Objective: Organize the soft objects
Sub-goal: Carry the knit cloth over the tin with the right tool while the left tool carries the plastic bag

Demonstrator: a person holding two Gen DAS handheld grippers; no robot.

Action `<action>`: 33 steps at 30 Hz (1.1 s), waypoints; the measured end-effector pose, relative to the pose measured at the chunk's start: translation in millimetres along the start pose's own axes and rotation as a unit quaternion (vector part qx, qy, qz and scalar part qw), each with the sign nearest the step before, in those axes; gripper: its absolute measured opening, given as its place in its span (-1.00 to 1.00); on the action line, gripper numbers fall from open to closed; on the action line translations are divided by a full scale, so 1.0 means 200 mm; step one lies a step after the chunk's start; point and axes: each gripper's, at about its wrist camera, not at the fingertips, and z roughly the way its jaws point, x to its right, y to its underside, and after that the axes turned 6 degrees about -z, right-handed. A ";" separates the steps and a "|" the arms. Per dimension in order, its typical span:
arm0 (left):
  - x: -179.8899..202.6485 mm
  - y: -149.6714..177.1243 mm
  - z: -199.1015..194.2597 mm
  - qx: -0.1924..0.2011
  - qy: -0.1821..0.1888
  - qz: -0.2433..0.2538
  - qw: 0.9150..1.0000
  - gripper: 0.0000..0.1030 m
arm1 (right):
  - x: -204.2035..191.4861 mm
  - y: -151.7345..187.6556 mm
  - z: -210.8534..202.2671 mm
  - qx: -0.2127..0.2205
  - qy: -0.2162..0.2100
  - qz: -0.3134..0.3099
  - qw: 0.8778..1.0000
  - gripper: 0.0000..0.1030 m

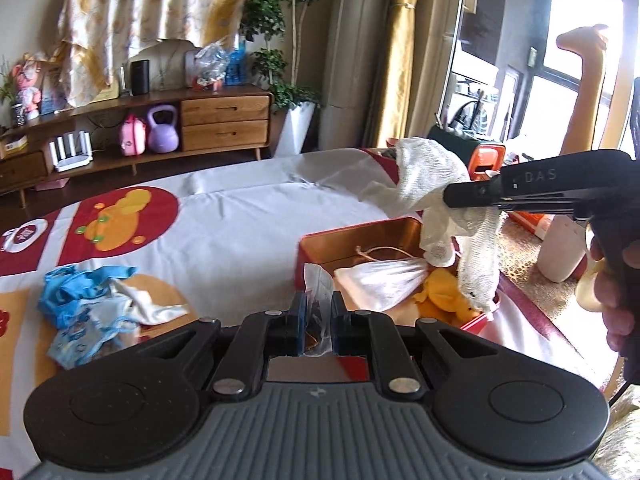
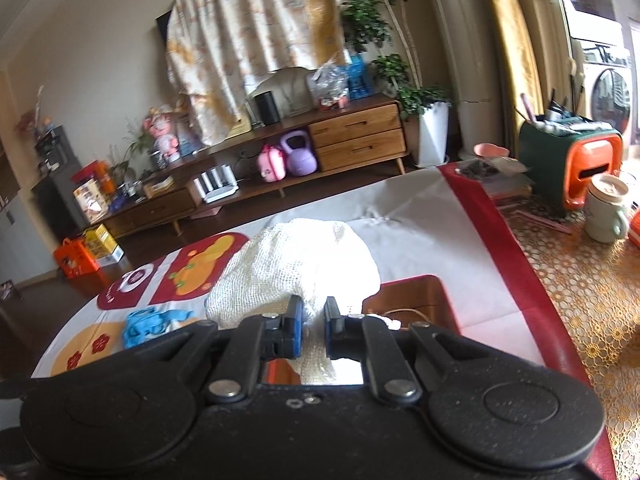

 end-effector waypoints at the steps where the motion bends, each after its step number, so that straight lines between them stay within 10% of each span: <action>1: 0.03 0.00 0.02 -0.003 0.003 0.004 1.000 -0.77 | 0.02 0.00 0.01 0.002 0.004 0.003 1.000 -0.82; 33: 0.32 0.06 0.67 -0.133 0.037 0.029 0.990 -0.77 | 0.31 0.24 0.27 -0.083 0.024 0.021 0.996 -0.72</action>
